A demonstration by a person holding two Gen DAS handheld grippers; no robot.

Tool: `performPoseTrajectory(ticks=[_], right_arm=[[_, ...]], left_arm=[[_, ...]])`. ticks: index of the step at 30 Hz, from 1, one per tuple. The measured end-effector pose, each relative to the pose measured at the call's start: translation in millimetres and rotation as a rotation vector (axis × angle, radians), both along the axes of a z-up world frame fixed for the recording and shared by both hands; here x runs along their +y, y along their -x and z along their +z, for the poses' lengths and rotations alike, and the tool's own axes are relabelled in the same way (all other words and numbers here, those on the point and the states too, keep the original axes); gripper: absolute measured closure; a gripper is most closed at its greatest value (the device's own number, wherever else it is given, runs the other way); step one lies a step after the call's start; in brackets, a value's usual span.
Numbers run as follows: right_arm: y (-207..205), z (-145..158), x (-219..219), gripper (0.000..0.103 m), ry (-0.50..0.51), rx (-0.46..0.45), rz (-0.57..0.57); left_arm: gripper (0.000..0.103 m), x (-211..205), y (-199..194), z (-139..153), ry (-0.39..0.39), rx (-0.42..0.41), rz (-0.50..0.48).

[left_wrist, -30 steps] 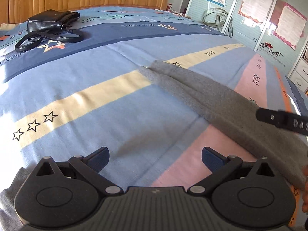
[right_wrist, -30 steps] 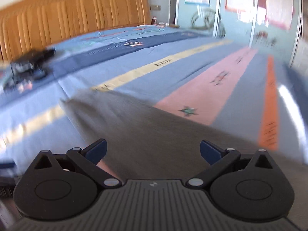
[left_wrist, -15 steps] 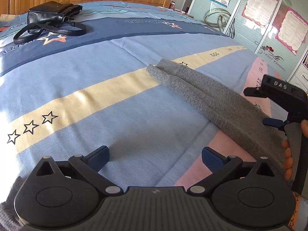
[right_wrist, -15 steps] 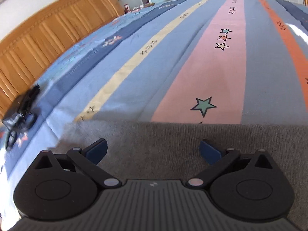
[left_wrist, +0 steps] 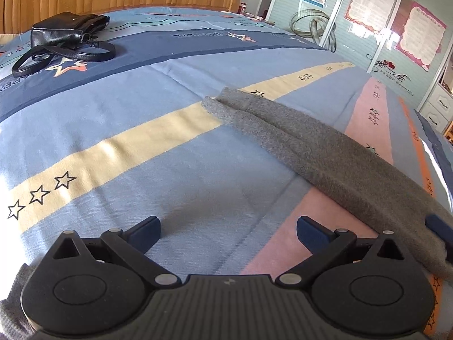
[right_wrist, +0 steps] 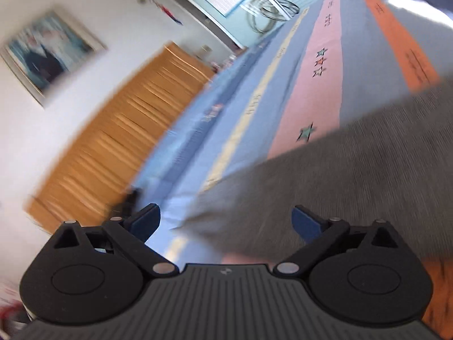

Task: Fold clothes

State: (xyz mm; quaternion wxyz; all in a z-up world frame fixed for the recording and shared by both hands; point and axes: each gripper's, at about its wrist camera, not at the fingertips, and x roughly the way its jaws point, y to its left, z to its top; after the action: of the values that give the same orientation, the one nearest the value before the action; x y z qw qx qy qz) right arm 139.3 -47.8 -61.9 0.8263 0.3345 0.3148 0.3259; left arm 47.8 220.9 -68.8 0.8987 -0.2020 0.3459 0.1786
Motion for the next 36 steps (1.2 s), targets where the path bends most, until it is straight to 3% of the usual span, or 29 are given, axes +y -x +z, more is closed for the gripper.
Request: performPoseTrajectory(ticks=[2,5,7,11,15,18,20,25,27,33,36], right_arm=[[41.7,-9.6,-33.1,0.0,-0.097,-0.043,0.006],[86.2,-27.6,-67.7,0.0,-0.205,-0.189,0.04],[97.8,-41.4,-83.9,0.0,-0.284,-0.244,0.068],[73.9,-61.0,-106.2,0.0,-0.567,-0.164,0.157],[55.9,-79.3,-115.6,0.0,-0.718,-0.042,0.161],[54.5,-80.0,-117.5,0.0,-0.738,-0.032,0.151],[53.2,-79.8,-116.1,0.0,-0.734,-0.03,0.147],[48.7,-83.0,-114.1,0.0,-0.737,-0.01,0.137],[48.6,-83.2,-113.3,0.0,-0.74,-0.009,0.135],[47.8,-84.0,-111.2,0.0,-0.737,-0.004,0.133],[47.2,-84.7,-110.9,0.0,-0.74,-0.001,0.13]], left_arm=[[0.001,-2.6,-0.2,4.4,0.033,-0.053,-0.05],[0.002,-7.7,-2.2,12.2,0.062,-0.122,-0.109],[0.002,-13.1,-10.3,17.9,0.053,-0.136,-0.153],[0.002,-16.2,-35.2,31.6,0.029,-0.16,-0.225],[0.003,-3.5,-79.2,43.0,0.134,-0.18,-0.297],[0.003,9.2,-117.8,45.2,0.295,-0.141,-0.324],[0.003,14.3,-139.1,45.9,0.297,-0.108,-0.312],[0.003,29.4,-179.9,15.0,0.32,0.084,-0.312],[0.004,34.6,-187.5,2.5,0.298,0.12,-0.312],[0.013,65.1,-195.0,-4.5,0.23,0.094,-0.24],[0.012,79.8,-200.9,-4.3,0.035,0.167,-0.146]])
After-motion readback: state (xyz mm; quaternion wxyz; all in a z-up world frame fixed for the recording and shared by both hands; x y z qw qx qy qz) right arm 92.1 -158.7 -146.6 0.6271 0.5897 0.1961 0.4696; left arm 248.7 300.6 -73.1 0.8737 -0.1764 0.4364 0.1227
